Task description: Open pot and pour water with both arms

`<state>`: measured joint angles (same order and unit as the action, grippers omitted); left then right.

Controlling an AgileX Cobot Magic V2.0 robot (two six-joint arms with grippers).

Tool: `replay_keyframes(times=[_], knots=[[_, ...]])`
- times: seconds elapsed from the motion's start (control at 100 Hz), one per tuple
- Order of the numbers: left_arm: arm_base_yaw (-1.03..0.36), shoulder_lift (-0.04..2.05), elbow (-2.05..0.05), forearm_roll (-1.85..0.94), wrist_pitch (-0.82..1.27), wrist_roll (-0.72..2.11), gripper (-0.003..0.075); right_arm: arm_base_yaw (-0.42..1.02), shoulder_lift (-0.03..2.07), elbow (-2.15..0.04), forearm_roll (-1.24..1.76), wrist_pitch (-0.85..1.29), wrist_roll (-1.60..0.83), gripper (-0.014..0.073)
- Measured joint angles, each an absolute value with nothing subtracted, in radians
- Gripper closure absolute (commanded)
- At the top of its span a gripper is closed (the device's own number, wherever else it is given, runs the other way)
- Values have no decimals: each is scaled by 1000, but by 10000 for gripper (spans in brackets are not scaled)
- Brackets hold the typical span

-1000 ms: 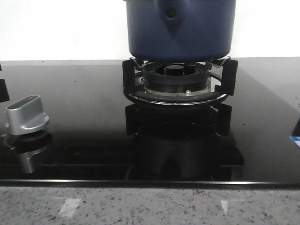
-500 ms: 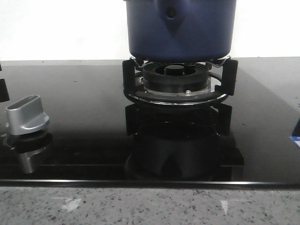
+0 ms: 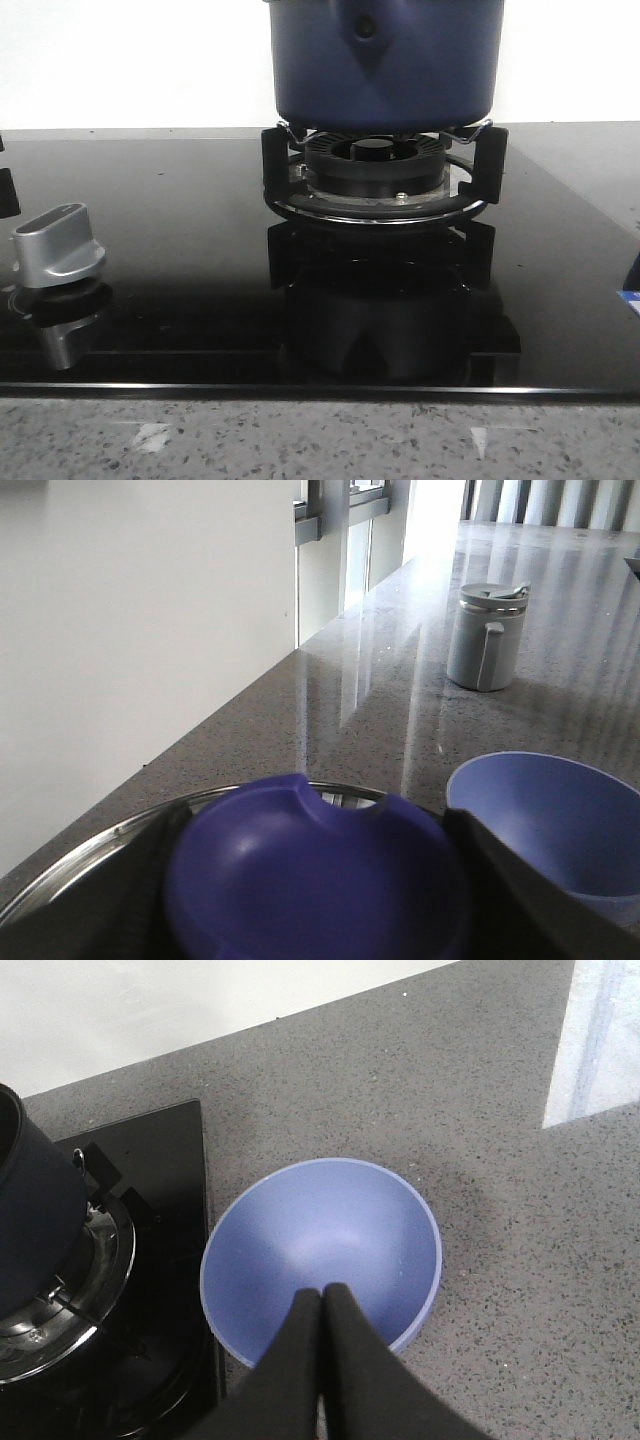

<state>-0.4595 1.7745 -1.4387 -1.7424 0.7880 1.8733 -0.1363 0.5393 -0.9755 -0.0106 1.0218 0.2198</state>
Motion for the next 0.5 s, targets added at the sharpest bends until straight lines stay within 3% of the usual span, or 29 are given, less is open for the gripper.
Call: replay_keyframes(times=[0.5], knots=[[-460, 1824, -1445, -1779, 781, 1869, 456, -136, 539, -975, -7, 1020, 220, 662]])
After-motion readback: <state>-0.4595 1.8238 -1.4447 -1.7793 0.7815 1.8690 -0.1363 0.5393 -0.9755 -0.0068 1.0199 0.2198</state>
